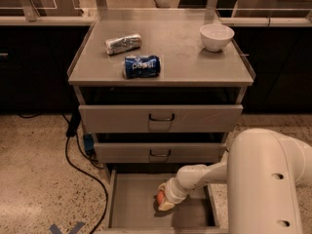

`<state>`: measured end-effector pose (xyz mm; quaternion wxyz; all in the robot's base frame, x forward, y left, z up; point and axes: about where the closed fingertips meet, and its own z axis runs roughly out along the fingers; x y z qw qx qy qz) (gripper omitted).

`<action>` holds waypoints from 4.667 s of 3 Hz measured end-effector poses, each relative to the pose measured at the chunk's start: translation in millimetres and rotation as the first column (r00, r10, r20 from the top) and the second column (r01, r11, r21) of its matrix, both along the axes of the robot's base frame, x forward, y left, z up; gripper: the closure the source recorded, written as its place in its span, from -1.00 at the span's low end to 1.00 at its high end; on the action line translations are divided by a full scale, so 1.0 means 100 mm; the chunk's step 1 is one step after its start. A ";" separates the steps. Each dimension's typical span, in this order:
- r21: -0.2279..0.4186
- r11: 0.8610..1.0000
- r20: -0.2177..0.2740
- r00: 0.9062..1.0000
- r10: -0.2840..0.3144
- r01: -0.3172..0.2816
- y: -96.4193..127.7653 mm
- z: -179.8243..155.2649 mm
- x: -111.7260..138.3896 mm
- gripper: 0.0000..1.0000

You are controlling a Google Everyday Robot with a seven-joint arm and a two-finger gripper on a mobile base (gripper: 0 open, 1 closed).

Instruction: Pick apple from bottom drawer and place on counter

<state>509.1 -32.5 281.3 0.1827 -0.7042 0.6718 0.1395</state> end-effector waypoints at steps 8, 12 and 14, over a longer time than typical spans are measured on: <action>0.012 1.000 0.178 0.984 -0.009 0.007 -0.80 2.49 0.25 1.00; -0.055 0.998 0.282 0.959 -0.018 0.034 -0.79 3.78 0.35 1.00; -0.088 0.996 0.359 0.933 0.017 0.016 -0.75 4.59 0.38 1.00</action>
Offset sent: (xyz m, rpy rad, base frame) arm 0.0086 -0.0171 0.0593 -0.0021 -0.0247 0.0374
